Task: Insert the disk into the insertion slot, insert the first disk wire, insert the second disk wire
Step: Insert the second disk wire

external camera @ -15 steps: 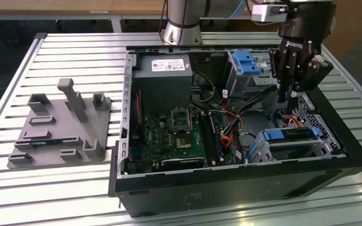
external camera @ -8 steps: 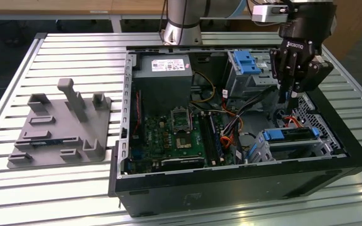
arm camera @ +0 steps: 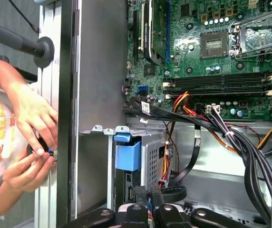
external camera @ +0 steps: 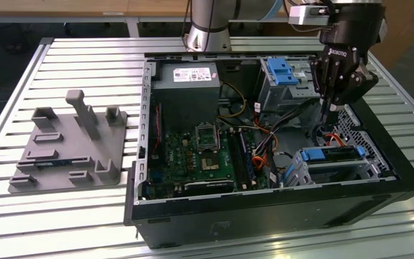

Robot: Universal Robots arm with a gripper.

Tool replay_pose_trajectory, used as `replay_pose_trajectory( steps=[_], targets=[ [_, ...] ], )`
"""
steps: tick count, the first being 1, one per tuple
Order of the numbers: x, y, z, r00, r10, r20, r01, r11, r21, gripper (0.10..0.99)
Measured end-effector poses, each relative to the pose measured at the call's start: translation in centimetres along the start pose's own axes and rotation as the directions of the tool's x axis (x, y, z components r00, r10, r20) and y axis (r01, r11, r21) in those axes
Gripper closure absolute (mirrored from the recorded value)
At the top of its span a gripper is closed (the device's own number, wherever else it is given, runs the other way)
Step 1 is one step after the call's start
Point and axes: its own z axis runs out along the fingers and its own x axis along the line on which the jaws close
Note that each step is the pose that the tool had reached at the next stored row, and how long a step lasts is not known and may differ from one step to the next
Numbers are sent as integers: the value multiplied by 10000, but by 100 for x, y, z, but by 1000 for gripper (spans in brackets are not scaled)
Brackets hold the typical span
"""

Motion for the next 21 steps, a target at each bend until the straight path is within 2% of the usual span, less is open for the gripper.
replay_pose_trajectory(
  steps=[2,4,9,10,14,16,19,21],
  targets=[
    [1,-10,-1,9999,99,-64,-99,9999,-49,906],
    [-1,-25,4,9998,169,-92,-170,9998,-84,906],
    [-7,-35,14,9997,218,-101,-219,9997,-108,894],
    [-8,-36,15,9997,217,-100,-219,9997,-108,827],
    [-10,-36,19,9997,225,-97,-226,9997,-92,827],
    [-12,-26,25,9996,263,-84,-264,9997,-19,827],
    [-8,6,33,9993,362,-21,-362,9992,176,827],
    [-3,13,42,9993,378,-7,-377,9991,208,827]
  ],
)
